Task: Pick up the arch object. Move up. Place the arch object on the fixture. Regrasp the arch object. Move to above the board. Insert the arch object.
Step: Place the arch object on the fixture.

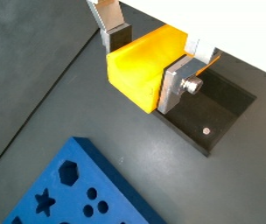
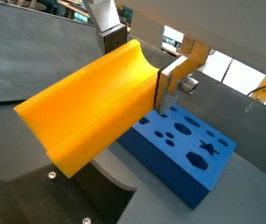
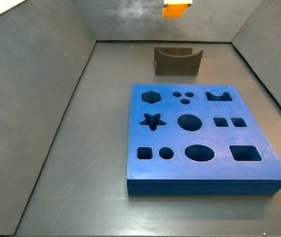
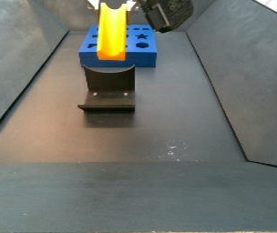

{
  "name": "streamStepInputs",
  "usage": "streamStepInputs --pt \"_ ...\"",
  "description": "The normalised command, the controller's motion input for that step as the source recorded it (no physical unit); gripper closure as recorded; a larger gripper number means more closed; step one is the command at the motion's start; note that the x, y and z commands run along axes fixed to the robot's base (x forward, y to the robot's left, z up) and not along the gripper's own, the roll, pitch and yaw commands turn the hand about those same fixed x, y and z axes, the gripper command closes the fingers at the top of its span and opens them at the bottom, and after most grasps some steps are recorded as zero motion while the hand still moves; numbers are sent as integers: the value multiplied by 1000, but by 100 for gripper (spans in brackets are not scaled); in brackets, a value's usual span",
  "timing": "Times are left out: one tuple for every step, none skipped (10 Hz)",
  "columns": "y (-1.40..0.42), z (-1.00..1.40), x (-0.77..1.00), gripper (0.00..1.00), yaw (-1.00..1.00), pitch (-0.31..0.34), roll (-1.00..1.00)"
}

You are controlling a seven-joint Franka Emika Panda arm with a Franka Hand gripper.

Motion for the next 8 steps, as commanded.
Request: streamStepInputs --pt "34 -13 242 100 -85 52 -186" --pt "36 -16 189 100 -77 43 -169" --pt "134 -1000 152 100 101 260 -1000" --pt "137 -1000 145 100 95 261 -1000" --pt "139 -1000 157 100 -6 302 -964" --pt "133 -1000 168 100 -50 301 -867" --pt "132 -1000 198 100 -155 258 -608" --pt "130 -1000 208 100 -188 235 -502"
